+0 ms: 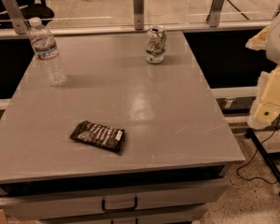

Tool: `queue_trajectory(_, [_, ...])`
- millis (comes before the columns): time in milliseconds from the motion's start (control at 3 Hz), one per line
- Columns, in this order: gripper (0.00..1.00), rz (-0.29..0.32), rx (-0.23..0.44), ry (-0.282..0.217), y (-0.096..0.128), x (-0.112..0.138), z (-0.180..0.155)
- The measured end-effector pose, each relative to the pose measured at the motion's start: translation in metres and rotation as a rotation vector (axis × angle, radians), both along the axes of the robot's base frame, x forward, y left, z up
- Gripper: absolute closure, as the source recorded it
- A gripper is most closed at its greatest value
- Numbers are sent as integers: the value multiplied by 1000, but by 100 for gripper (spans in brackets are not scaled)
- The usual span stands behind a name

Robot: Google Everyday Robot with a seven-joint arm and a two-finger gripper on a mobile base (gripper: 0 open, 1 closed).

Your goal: Knock water bottle over

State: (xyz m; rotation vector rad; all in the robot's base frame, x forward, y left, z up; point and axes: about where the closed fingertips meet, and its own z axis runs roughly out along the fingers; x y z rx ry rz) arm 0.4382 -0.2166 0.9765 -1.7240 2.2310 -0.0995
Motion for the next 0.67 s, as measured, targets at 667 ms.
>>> queue_trajectory(667, [0,18,18,-13,5,4,2])
